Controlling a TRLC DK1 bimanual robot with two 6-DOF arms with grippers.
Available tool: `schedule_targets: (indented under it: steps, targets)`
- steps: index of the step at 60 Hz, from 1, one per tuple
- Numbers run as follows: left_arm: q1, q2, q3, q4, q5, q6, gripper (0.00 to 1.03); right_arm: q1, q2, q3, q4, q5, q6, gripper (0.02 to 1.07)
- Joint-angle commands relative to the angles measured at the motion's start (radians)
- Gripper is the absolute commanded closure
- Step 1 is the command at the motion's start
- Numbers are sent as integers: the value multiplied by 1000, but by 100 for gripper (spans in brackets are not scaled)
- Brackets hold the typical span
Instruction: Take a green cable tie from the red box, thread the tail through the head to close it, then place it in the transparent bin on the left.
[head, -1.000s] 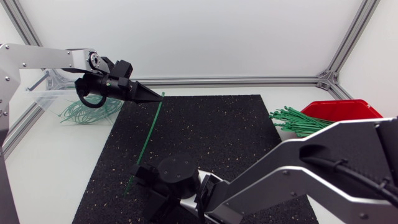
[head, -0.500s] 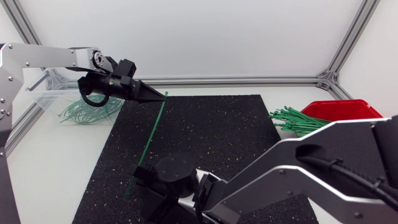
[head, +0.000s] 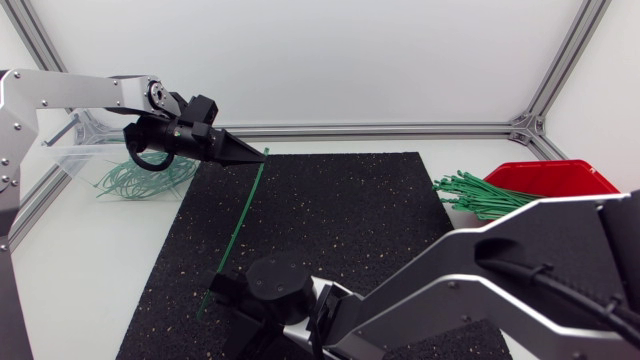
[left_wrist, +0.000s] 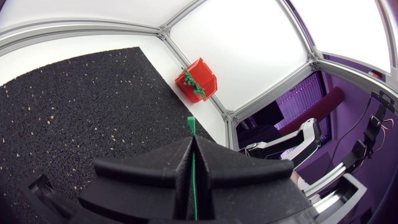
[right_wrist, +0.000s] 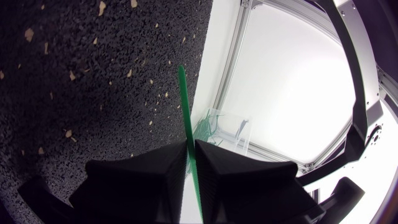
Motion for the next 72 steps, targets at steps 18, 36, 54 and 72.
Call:
schedule_targets:
  steps: [18, 36, 54, 72]
  targets:
    - [-7, 22, 15, -30, 16, 51, 100, 35, 7, 8, 16, -1, -32, 93]
    - [-6, 22, 19, -33, 16, 53, 100, 58, 6, 3, 16, -1, -29, 93]
    - [-9, 22, 16, -36, 16, 61, 100, 77, 10, 3, 14, 5, -26, 98]
    - [-6, 24, 19, -38, 16, 65, 100, 74, 13, 0, 11, 16, -21, 102]
